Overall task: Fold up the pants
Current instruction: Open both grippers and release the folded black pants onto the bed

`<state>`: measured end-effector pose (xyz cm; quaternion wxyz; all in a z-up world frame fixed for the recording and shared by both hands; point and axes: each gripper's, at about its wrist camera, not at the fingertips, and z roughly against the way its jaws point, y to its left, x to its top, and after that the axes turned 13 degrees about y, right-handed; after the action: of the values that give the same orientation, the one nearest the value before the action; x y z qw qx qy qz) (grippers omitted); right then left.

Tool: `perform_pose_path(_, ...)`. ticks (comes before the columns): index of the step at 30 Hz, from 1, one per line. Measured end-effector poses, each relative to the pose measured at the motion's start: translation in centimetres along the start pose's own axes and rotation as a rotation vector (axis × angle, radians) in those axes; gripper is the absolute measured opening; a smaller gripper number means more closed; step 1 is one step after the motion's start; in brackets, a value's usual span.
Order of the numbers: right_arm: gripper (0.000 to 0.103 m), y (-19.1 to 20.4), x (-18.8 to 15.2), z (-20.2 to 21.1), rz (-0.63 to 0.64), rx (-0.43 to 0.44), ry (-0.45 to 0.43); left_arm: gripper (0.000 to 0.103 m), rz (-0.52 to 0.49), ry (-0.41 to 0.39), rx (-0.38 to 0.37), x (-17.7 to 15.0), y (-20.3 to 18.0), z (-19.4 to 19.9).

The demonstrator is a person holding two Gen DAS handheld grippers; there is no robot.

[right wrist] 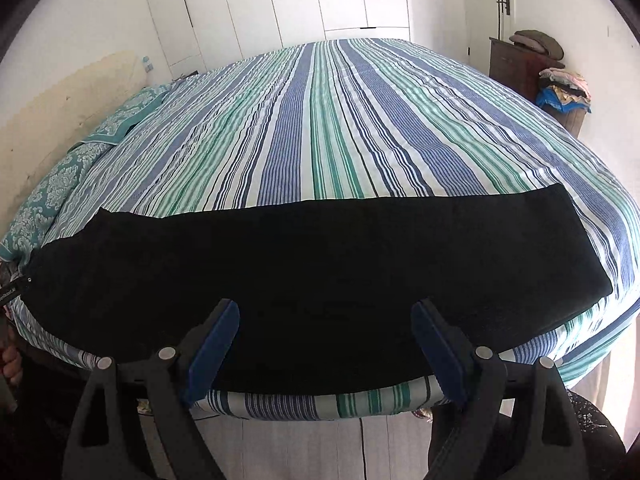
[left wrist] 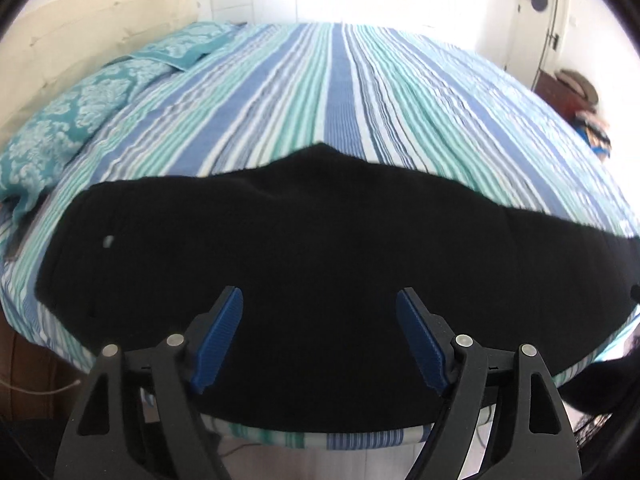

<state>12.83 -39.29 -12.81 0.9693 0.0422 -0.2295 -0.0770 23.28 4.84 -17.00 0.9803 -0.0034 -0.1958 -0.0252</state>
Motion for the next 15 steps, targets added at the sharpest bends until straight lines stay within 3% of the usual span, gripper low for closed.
perform_pose_path(3, 0.088, 1.0, -0.2, -0.8, 0.046, -0.018, 0.024, 0.076, -0.009, 0.135, 0.011, -0.8, 0.3, -2.7)
perform_pose_path(15, 0.090, 1.9, -0.8, -4.4, 0.080, -0.052, 0.152, 0.081, -0.035, 0.166, 0.059, -2.5, 0.2, -2.2)
